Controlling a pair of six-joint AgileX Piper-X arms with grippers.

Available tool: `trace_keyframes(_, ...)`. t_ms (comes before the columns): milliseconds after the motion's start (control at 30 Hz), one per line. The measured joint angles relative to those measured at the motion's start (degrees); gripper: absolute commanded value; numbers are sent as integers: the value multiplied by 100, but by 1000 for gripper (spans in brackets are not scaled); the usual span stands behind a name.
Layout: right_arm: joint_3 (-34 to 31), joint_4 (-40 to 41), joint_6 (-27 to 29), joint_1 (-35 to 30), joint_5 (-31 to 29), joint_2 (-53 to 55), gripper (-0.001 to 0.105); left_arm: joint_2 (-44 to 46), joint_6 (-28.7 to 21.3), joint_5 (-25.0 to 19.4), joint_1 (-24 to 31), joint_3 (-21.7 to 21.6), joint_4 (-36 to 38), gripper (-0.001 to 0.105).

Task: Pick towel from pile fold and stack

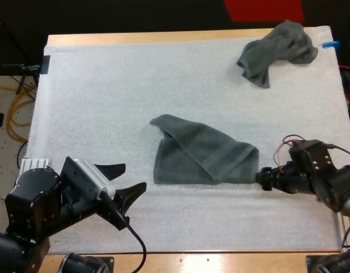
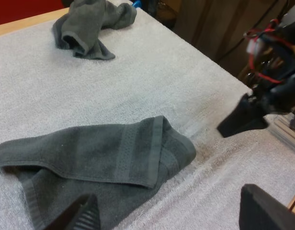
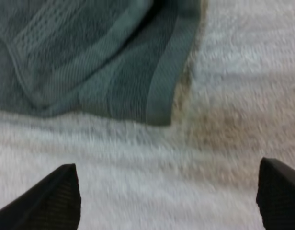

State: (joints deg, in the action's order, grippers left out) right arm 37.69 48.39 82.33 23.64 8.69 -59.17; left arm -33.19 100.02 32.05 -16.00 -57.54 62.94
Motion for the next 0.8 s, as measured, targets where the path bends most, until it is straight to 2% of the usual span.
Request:
trace_keyframes(167, -7, -554, -293, 0, 325, -607, 71, 0, 0, -13, 0, 20, 166, 60)
trace_keyframes(467, -7, -955, -410, 0, 512, -1765, 54, 0, 0, -11, 0, 351, 330, 60)
trace_keyframes(733, -7, -1668, -625, 0, 1083, -2395, 53, 0, 0, -11, 0, 414, 418, 60)
trace_keyframes(800, -7, -1752, -649, 0, 1145, -2519, 42, 0, 0, -11, 0, 414, 418, 60)
